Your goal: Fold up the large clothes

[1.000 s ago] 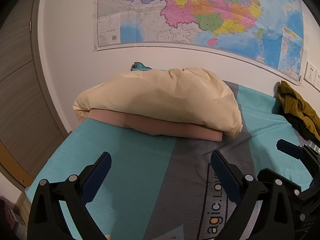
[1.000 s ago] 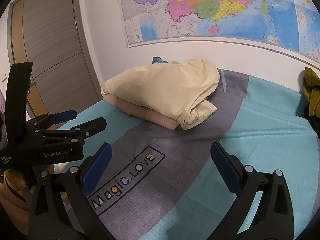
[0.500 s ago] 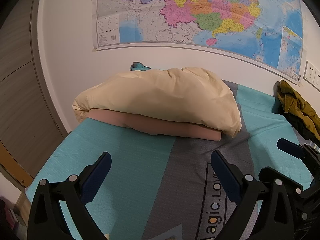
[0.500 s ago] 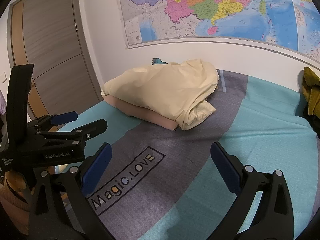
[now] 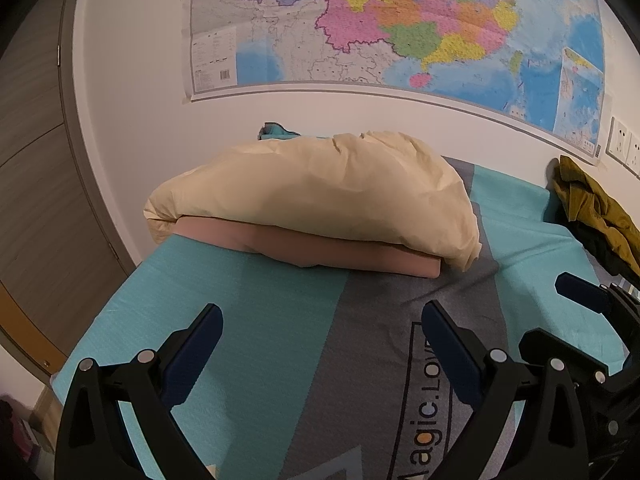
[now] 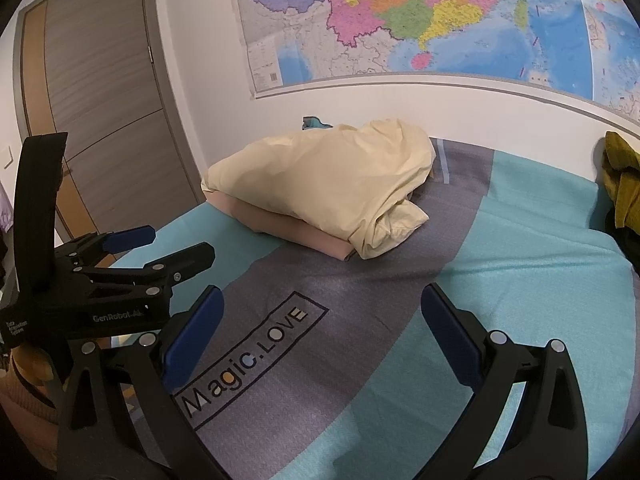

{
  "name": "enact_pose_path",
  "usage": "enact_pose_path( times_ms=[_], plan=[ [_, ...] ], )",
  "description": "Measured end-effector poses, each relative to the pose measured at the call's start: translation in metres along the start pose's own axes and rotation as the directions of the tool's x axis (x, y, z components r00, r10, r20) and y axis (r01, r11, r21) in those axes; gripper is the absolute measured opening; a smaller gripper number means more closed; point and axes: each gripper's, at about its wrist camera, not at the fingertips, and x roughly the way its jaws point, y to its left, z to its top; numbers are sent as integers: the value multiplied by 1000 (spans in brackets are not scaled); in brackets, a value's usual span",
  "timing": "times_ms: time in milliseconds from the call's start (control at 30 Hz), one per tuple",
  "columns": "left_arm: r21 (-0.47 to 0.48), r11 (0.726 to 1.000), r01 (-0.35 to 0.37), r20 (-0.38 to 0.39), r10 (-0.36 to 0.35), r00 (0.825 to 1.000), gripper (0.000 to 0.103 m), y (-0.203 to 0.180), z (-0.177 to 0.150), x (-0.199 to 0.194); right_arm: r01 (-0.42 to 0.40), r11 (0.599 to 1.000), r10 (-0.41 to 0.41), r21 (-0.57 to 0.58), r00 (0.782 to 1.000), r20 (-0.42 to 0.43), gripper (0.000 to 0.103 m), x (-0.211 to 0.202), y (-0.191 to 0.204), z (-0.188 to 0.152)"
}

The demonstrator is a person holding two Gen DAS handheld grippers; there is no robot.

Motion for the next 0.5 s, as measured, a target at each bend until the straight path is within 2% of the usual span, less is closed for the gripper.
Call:
enact_pose_path(
  times_ms=[233,500],
  plan=[
    [-1,1000,20,-15,-20,1000,96,-1,1,2,-1,1000,1,4,1000,1,97,-2,-1,0],
    [38,999,23,19,-24,1000,96,-10,-3,-3,-4,1000,4,13,1000,4,97,-7,-4,-2]
  ],
)
